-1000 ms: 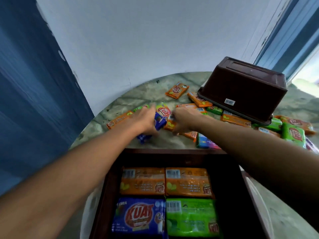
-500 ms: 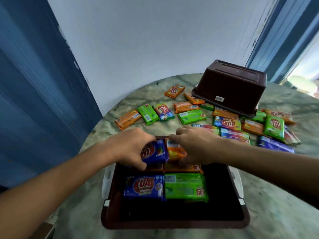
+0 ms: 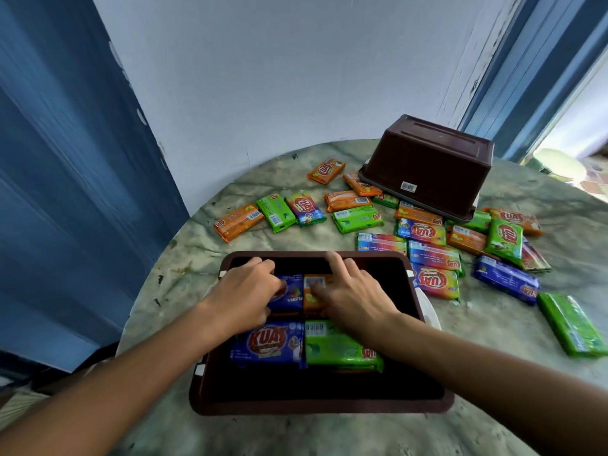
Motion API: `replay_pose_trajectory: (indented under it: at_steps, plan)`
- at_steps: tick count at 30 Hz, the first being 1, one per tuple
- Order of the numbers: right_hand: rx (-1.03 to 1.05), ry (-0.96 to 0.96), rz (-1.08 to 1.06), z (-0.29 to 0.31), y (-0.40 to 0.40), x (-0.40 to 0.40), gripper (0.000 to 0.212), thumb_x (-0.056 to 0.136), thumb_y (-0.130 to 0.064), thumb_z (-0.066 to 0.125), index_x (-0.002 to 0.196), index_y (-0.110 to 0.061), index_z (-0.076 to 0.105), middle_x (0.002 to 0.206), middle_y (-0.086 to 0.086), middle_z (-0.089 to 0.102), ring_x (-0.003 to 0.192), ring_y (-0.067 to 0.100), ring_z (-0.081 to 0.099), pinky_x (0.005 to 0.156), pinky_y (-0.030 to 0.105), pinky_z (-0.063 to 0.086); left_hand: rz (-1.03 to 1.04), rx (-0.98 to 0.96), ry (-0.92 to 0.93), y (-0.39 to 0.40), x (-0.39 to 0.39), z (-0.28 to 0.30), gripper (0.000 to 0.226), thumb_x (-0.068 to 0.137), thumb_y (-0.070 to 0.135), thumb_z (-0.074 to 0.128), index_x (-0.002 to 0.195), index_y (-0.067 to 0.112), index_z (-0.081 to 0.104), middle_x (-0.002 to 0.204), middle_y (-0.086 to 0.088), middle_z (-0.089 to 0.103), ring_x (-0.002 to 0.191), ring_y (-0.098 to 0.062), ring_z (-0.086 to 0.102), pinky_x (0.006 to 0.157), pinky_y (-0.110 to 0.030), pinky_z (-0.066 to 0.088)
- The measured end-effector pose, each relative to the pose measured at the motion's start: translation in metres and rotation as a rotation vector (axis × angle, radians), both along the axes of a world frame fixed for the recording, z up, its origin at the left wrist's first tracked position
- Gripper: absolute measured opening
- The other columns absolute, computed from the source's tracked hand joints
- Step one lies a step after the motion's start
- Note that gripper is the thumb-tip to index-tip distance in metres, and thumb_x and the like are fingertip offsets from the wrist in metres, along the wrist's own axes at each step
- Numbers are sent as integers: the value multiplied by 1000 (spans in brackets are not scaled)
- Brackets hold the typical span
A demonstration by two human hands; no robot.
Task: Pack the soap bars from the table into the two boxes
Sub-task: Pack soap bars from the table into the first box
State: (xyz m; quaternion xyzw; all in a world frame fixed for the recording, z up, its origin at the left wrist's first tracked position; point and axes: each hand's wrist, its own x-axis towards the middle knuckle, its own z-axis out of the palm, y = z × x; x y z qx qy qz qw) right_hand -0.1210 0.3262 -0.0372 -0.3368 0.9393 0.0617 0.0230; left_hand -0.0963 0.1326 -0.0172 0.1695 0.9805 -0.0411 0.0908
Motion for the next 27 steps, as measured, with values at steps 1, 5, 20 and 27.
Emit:
replay_pose_trajectory:
  at_steps: [1,5,20,27]
  plan:
    - [6,-6,-26,-4,0,2,43,75,-26,75,116,-21,63,137,24,39,100,38,55,68,44,51,2,-1,2,2,1,-1,38,85,24,63,122,18,61,112,-1,50,107,-19,46,79,-31,48]
    - [-64,-68,0,-5,5,4,58,79,-39,71,130,-19,54,147,28,30,109,40,54,82,47,49,15,-15,-1,7,0,-4,34,83,21,64,116,16,63,110,-2,49,104,-19,45,76,-29,49]
    - [-52,-230,127,17,40,25,77,91,-48,54,153,-28,11,161,11,-6,148,29,0,118,41,14,25,81,-59,1,26,0,72,86,49,58,147,21,30,140,-2,38,126,-19,38,98,-35,44]
    - [-95,-190,173,55,31,26,76,92,-50,50,153,-28,10,161,10,2,148,27,3,114,41,25,49,244,2,2,44,47,48,84,43,61,127,24,55,119,3,59,106,-16,57,87,-38,49]
